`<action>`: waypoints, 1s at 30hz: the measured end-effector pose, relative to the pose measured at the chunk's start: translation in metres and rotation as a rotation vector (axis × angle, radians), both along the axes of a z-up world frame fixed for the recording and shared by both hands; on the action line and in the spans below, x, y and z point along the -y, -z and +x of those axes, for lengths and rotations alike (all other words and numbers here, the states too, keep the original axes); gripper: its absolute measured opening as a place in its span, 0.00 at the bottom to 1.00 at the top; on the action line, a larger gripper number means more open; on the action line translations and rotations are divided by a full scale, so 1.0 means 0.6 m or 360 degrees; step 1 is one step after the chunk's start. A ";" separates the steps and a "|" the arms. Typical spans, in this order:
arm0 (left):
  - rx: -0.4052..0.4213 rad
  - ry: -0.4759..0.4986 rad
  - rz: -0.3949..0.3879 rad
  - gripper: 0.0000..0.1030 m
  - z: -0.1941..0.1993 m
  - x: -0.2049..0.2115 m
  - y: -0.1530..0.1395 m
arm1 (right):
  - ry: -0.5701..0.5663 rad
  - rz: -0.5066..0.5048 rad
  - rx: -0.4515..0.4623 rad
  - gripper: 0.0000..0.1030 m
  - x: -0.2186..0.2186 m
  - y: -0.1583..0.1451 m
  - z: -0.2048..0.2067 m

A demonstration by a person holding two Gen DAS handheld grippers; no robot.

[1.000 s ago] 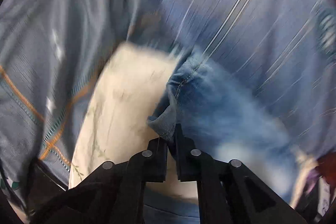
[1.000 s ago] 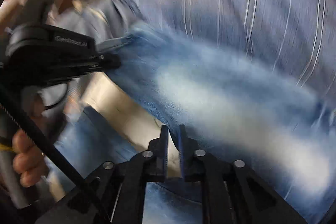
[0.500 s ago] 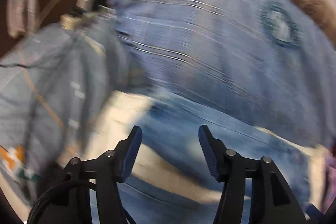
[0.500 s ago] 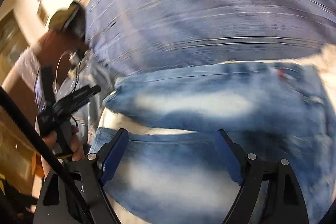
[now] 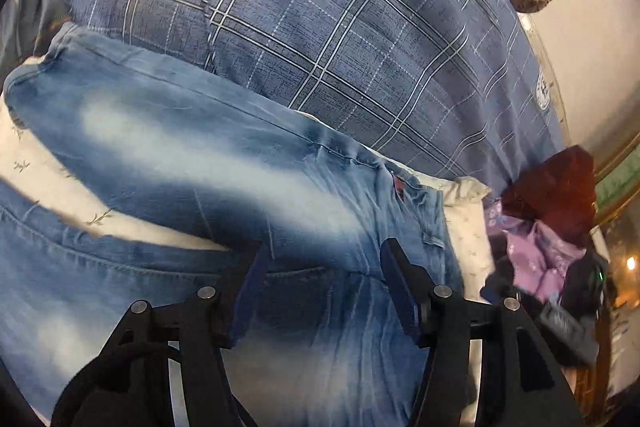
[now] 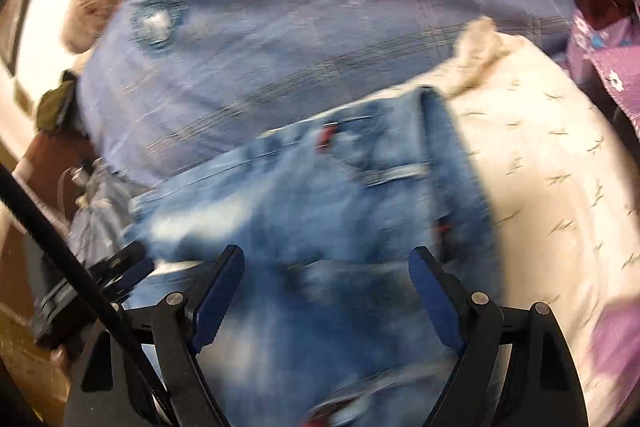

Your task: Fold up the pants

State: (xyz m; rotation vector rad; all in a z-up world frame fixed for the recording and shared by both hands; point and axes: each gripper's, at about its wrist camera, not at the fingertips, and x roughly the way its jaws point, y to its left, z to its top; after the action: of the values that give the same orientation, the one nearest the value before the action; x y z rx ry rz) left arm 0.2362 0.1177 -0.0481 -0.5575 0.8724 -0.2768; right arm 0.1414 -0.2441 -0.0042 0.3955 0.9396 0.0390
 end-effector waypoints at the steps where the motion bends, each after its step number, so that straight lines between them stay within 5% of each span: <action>1: 0.0007 -0.0015 0.0010 0.57 0.008 0.006 0.005 | 0.0025 0.0001 -0.0013 0.83 0.021 0.009 0.014; 12: 0.0009 -0.0001 0.0152 0.57 0.025 0.048 0.037 | 0.0136 -0.0031 -0.0212 0.82 0.135 0.084 0.239; 14: 0.0012 0.0007 0.0167 0.57 0.023 0.053 0.035 | 0.0144 -0.0071 -0.0263 0.70 0.132 0.102 0.268; 16: 0.0026 0.0018 0.0159 0.57 0.020 0.057 0.031 | 0.0115 -0.0118 -0.0309 0.31 0.119 0.111 0.283; 17: 0.0030 0.0027 0.0164 0.57 0.018 0.059 0.029 | 0.0108 -0.0176 -0.0310 0.15 0.104 0.100 0.275; 18: 0.0030 0.0040 0.0177 0.57 0.017 0.061 0.027 | 0.0104 -0.0219 -0.0263 0.11 0.089 0.079 0.260; 23: 0.0010 0.0076 0.0049 0.57 0.002 0.050 0.015 | -0.0012 -0.0224 0.0123 0.06 0.000 -0.047 0.090; 26: 0.0041 0.0109 -0.0018 0.58 -0.009 0.048 -0.006 | -0.0016 -0.0176 0.0267 0.06 -0.032 -0.056 -0.014; 30: -0.0026 0.0183 -0.0123 0.59 -0.002 0.063 -0.032 | 0.0073 0.0003 0.0312 0.06 -0.041 -0.002 -0.093</action>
State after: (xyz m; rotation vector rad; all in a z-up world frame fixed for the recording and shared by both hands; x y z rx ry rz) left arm 0.2350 0.0801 -0.0290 -0.5829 0.9141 -0.4125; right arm 0.0857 -0.2196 -0.0029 0.4072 0.7371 0.0360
